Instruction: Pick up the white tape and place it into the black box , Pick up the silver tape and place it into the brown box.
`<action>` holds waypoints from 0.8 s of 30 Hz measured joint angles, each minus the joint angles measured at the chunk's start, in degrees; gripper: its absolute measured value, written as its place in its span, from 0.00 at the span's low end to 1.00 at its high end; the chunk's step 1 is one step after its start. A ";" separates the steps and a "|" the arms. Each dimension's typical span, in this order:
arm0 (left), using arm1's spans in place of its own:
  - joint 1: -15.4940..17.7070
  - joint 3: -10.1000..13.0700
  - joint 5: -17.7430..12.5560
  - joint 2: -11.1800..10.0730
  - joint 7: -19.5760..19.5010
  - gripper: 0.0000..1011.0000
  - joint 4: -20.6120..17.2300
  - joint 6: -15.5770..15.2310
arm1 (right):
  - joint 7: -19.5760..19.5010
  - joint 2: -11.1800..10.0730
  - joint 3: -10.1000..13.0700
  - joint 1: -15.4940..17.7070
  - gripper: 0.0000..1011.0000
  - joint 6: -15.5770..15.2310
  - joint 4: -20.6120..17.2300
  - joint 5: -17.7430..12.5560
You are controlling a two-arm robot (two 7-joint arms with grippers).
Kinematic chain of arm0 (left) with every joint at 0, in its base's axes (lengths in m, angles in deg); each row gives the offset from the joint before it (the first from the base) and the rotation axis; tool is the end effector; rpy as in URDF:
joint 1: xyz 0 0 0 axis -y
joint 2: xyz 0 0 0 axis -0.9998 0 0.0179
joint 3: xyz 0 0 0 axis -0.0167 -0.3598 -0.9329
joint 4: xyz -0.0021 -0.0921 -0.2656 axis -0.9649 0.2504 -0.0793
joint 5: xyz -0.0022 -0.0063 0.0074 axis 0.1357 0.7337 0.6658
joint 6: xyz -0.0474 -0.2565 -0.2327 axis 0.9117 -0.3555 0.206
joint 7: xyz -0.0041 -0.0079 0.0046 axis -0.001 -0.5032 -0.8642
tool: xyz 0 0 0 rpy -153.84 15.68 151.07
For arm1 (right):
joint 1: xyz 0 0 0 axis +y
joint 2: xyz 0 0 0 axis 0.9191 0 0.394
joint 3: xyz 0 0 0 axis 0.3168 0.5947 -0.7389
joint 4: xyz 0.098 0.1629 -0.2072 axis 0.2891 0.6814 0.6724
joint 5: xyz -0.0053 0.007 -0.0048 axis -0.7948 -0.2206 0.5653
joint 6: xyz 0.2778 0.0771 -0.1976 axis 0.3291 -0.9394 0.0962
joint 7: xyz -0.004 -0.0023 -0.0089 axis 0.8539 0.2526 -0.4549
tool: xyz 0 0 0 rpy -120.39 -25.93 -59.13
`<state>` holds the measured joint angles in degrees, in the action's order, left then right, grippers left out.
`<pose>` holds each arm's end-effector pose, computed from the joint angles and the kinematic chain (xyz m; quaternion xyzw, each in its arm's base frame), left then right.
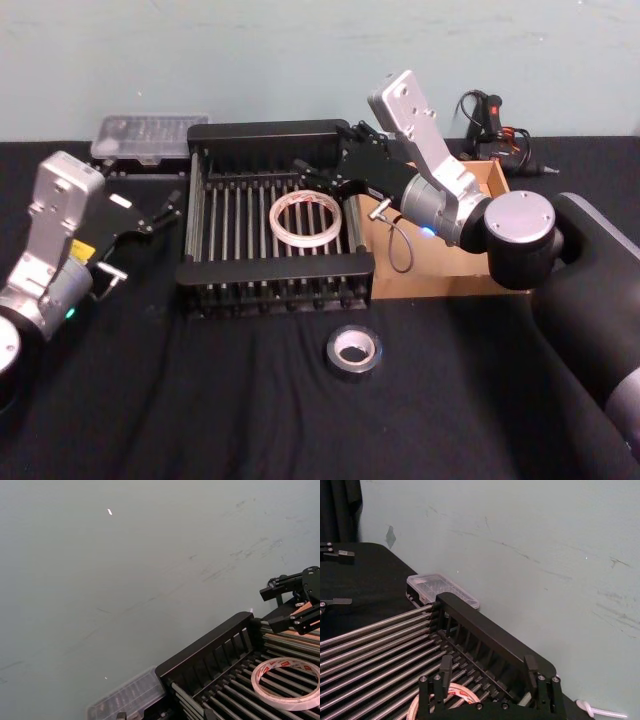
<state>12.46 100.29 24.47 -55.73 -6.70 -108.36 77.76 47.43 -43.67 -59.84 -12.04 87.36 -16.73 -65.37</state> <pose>0.3951 0.0667 -0.3028 0.1414 -0.1325 0.5799 0.7913 0.5095 0.0731 -0.2709 -0.1194 -0.0887 -0.3919 0.9079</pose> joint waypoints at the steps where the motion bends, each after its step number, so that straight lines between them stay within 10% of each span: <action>1: 0.00 0.00 0.00 0.00 0.00 0.99 0.00 0.00 | 0.00 0.00 0.00 0.00 0.91 0.00 0.00 0.00; 24: 0.00 0.00 0.00 0.00 0.00 0.99 0.00 0.00 | 0.90 -0.46 0.50 0.63 0.99 0.06 -1.07 -0.74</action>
<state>12.46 100.29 24.47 -55.74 -6.70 -108.36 77.76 48.33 -44.13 -59.34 -11.41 87.42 -17.80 -66.11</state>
